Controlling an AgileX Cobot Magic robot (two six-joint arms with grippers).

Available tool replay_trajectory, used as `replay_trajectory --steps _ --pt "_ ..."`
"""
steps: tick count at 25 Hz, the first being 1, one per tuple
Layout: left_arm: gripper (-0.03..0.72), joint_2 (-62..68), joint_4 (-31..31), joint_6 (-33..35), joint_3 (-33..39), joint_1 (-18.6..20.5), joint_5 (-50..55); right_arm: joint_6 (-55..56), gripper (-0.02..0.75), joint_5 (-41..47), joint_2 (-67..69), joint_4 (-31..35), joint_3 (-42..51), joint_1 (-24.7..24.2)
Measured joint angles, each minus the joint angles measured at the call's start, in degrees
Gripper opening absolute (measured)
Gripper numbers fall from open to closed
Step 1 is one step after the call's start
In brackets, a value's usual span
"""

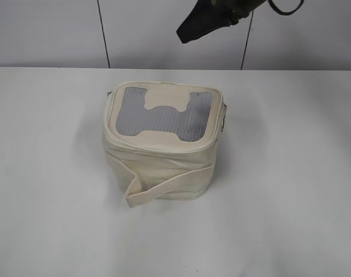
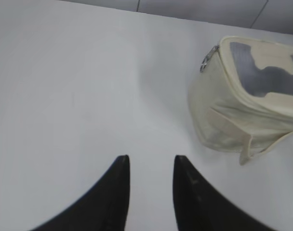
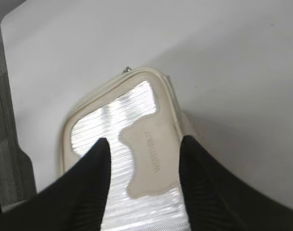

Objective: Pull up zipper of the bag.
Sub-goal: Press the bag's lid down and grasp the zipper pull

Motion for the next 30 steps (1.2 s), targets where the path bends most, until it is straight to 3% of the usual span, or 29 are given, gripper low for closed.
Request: replay_trajectory --steps 3,10,19,24,27,30 --pt "0.241 7.9 -6.5 4.2 0.0 0.0 -7.1 0.1 0.375 0.3 7.0 -0.3 -7.3 0.2" --pt "0.281 29.3 -27.5 26.0 0.0 0.0 -20.3 -0.2 0.430 0.7 14.8 -0.9 -12.4 3.7" --pt "0.306 49.6 -54.1 55.8 -0.1 0.0 -24.4 -1.2 0.440 1.0 16.3 -1.6 -12.7 6.6" --pt "0.306 54.7 -64.1 66.1 -0.2 0.0 -25.6 -1.2 0.438 1.0 18.1 -1.6 -12.9 6.8" --pt "0.306 56.9 -66.4 69.0 -0.9 0.0 -24.9 -1.2 0.379 1.0 18.8 -2.0 -12.9 7.3" --pt "0.306 58.2 -66.9 70.3 -2.2 0.0 -24.5 -1.2 0.226 1.2 18.8 -2.2 -13.1 7.5"
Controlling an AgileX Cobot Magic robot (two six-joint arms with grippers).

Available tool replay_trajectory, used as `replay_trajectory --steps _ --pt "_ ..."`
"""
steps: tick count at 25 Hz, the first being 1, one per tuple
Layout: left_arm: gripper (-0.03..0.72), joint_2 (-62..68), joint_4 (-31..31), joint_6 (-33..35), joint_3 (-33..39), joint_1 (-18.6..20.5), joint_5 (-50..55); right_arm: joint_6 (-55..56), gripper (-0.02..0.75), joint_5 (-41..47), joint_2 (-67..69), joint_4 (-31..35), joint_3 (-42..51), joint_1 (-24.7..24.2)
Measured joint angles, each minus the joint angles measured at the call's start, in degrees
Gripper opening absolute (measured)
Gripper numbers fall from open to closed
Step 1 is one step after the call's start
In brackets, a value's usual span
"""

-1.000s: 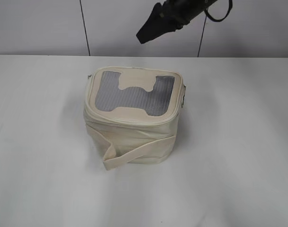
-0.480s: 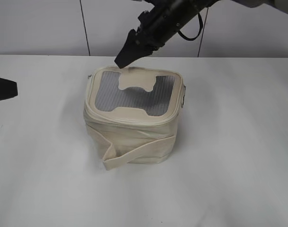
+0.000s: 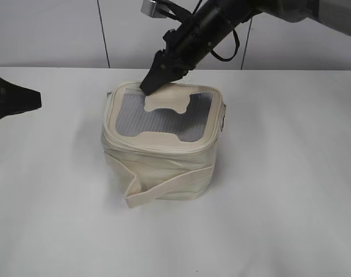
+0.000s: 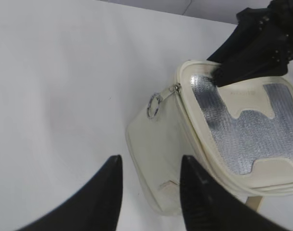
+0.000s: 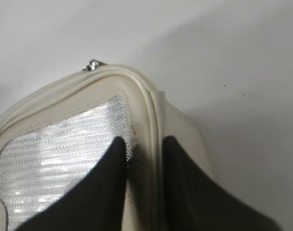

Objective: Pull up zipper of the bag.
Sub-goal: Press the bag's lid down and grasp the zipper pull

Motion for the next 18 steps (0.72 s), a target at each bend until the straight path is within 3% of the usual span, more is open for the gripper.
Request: replay_trajectory --steps 3,12,18 --pt "0.306 1.5 -0.3 1.2 -1.6 0.0 0.7 0.0 0.063 0.1 0.1 -0.4 0.0 0.0" --pt "0.331 15.5 -6.9 11.0 -8.9 0.0 7.7 0.0 0.055 0.2 0.2 -0.5 -0.1 0.0" --pt "0.374 26.4 -5.7 24.7 -14.7 -0.9 7.5 0.1 0.055 0.2 0.2 -0.5 -0.1 0.0"
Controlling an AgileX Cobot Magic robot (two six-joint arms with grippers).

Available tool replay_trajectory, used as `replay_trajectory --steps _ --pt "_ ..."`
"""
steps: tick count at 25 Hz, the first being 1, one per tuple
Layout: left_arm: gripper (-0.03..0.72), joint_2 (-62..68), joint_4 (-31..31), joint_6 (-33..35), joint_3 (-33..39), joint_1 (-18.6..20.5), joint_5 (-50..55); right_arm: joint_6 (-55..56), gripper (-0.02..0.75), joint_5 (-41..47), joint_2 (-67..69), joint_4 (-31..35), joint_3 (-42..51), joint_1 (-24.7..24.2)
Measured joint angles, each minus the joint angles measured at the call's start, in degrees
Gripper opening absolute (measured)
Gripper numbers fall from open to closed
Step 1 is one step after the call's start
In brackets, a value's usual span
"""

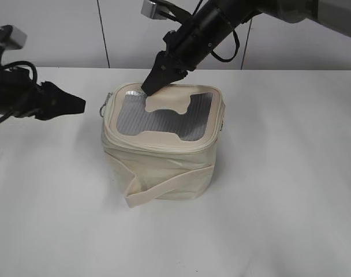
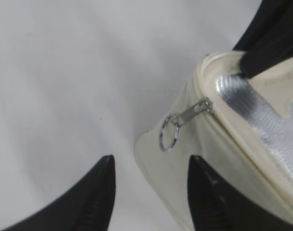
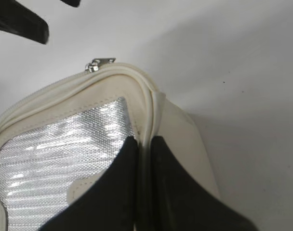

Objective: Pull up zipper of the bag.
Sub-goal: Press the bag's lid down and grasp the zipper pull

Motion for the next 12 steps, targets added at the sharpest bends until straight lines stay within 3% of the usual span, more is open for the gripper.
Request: replay_trajectory --steps 6,12 --pt "0.377 2.0 0.7 9.8 -0.1 -4.7 -4.5 0.2 0.055 0.0 0.0 0.0 -0.1 0.0" --pt "0.377 2.0 0.8 12.2 -0.1 -10.9 -16.4 0.9 0.055 0.0 0.0 0.0 -0.1 0.0"
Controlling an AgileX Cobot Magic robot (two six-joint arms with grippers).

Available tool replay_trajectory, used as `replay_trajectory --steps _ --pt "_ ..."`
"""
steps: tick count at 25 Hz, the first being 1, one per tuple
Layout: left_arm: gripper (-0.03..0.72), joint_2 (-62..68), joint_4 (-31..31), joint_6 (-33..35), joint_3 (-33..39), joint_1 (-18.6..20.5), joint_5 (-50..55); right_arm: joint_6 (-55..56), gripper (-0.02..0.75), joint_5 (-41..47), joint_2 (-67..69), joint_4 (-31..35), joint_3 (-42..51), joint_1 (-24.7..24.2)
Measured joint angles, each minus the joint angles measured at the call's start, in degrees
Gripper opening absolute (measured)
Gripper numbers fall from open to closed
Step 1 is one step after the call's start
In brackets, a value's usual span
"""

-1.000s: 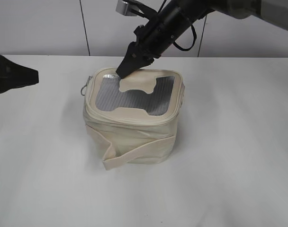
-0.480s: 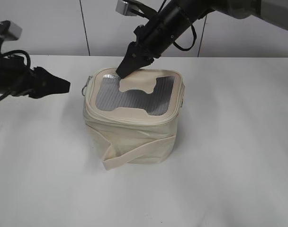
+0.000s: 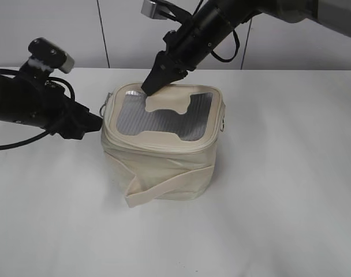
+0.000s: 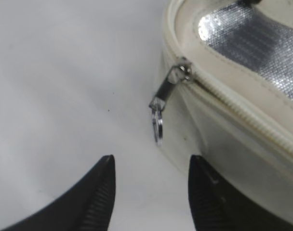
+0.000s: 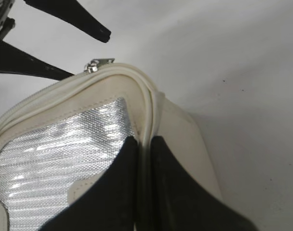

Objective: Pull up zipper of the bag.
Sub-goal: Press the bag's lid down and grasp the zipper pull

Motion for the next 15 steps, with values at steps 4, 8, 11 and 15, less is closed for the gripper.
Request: replay_trajectory --steps 4,8,11,15 --pt "0.377 0.3 0.0 0.2 -0.3 -0.4 -1.9 0.1 0.054 0.0 0.0 0.0 0.0 0.0" --pt "0.377 2.0 -0.1 0.2 -2.2 -0.4 -1.3 0.1 0.054 0.1 0.0 0.0 0.0 0.0" --pt "0.377 3.2 -0.2 0.2 -3.4 -0.4 -0.5 0.1 0.054 0.1 0.0 0.0 0.0 0.0" --pt "0.366 4.1 -0.2 0.2 -4.7 -0.4 0.7 0.2 0.053 0.1 0.0 -0.1 0.0 0.0"
